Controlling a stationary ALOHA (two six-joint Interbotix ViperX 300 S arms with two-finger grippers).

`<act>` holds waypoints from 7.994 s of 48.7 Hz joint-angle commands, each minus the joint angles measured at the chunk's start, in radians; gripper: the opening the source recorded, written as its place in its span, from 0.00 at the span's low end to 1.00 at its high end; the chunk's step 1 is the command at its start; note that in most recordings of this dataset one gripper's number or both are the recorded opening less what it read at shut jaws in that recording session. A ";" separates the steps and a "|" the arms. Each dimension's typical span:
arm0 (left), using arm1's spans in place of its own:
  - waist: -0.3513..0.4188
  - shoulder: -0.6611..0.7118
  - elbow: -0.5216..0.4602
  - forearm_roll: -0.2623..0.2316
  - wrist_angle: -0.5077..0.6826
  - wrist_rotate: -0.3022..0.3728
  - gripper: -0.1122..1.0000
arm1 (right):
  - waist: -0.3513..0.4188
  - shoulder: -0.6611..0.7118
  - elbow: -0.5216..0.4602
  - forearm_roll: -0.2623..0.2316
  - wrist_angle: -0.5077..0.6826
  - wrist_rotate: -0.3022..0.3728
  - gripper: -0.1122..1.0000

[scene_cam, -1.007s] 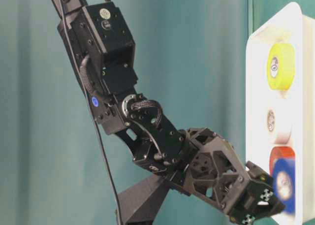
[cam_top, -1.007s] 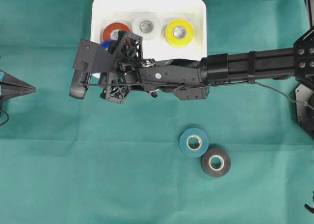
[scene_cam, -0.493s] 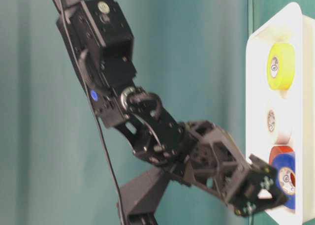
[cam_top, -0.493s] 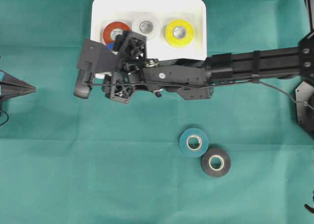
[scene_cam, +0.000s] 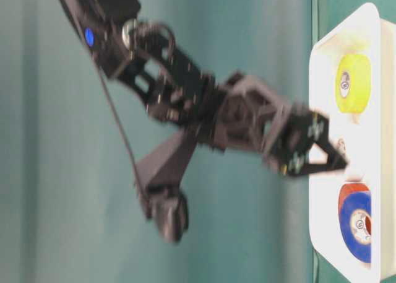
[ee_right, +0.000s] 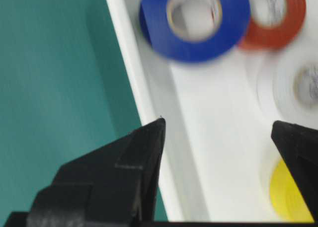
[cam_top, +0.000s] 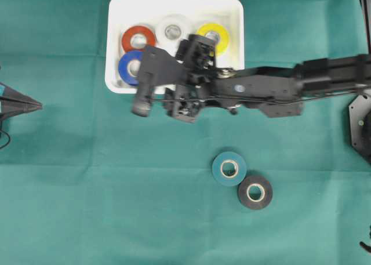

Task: Put the tape into the white case with the right arm.
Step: 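Carry the blue roll into the tray below the red roll, release, then withdraw the right gripper to the right side of the table, then move the right gripper over the teal tape roll and lower, then close the right gripper on the teal tape roll, then carry the teal roll into the tray beside the blue roll, release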

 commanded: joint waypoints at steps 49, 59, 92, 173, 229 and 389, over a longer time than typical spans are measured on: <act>0.002 0.008 -0.011 0.000 -0.005 0.002 0.10 | 0.003 -0.627 0.715 -0.005 -0.336 0.034 0.69; 0.002 0.009 -0.012 0.002 -0.005 0.002 0.10 | 0.003 -0.761 0.864 -0.005 -0.430 0.032 0.69; 0.002 0.009 -0.012 0.000 -0.005 0.002 0.10 | 0.008 -1.037 1.088 -0.003 -0.575 0.032 0.68; 0.002 0.008 -0.012 0.002 -0.005 0.000 0.10 | 0.189 -0.451 0.723 -0.005 -0.718 -0.014 0.68; 0.002 0.009 -0.012 0.000 -0.005 0.002 0.10 | 0.202 -0.172 0.545 -0.005 -0.615 -0.008 0.68; 0.002 0.008 -0.012 0.002 -0.005 0.002 0.10 | -0.193 -0.163 0.276 -0.005 -0.574 -0.014 0.10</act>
